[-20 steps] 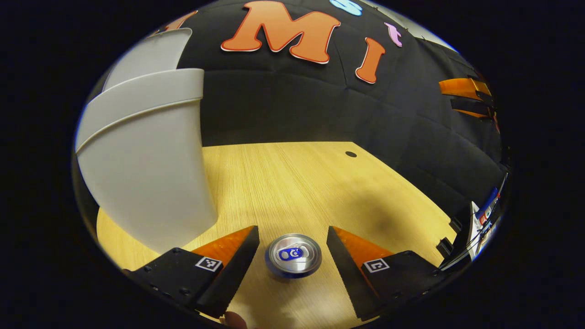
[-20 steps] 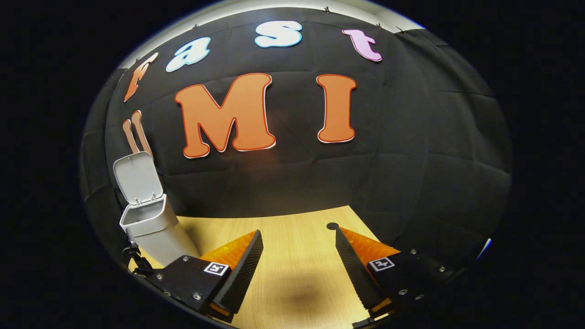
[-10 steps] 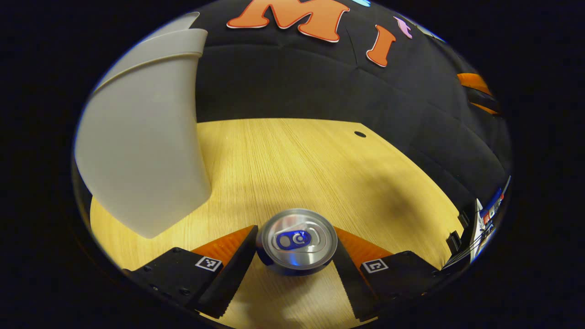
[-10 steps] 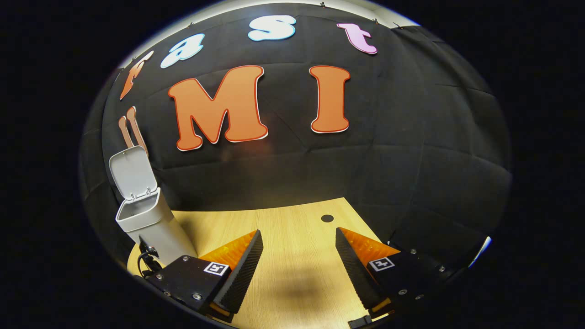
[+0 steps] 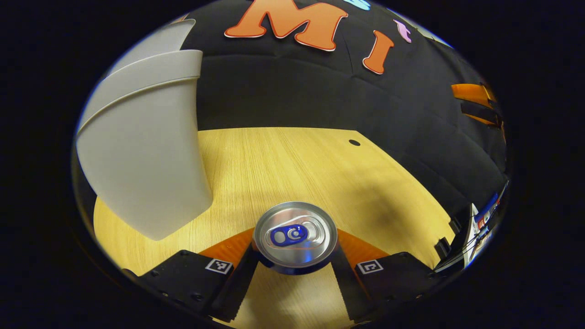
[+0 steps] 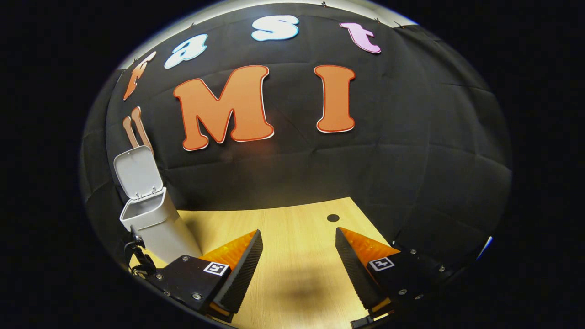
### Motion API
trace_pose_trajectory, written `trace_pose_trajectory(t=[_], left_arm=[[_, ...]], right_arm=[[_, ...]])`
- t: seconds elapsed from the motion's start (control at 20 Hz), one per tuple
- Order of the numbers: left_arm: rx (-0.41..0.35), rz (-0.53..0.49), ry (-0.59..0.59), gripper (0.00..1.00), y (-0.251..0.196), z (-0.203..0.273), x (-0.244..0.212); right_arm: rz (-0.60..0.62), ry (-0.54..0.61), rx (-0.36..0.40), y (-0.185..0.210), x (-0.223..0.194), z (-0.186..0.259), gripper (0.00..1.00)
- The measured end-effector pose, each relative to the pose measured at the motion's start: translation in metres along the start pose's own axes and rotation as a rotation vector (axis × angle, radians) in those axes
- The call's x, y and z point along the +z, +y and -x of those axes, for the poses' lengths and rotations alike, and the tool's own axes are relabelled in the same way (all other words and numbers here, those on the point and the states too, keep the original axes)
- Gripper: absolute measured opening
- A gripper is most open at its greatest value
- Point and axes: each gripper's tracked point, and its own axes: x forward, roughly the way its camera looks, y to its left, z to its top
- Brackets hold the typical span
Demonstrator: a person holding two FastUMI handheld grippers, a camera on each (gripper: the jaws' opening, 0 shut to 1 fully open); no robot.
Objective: Press the lid of the desktop garbage bin to open it, pick up the crumpled paper on the desktop and throw it into the bin, then pick up the pop can on the desktop and drop it into the bin, and finally close the garbage bin lid.
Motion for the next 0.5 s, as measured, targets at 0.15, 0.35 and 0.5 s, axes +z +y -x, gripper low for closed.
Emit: trace_pose_trajectory(t=[0.15,0.35,0.5], left_arm=[[-0.014,-0.022,-0.011,0.83,-0.001,0.011,0.013],[-0.039,-0.026,-0.111,0.83,-0.008,0.067,0.067],[-0.039,0.005,-0.246,0.82,0.002,0.112,0.133]], right_arm=[[-0.012,-0.009,0.033,0.011,0.004,-0.001,0.95],[-0.033,-0.022,0.077,0.027,0.008,-0.004,0.95],[-0.036,-0.028,0.11,0.04,0.011,-0.006,0.95]])
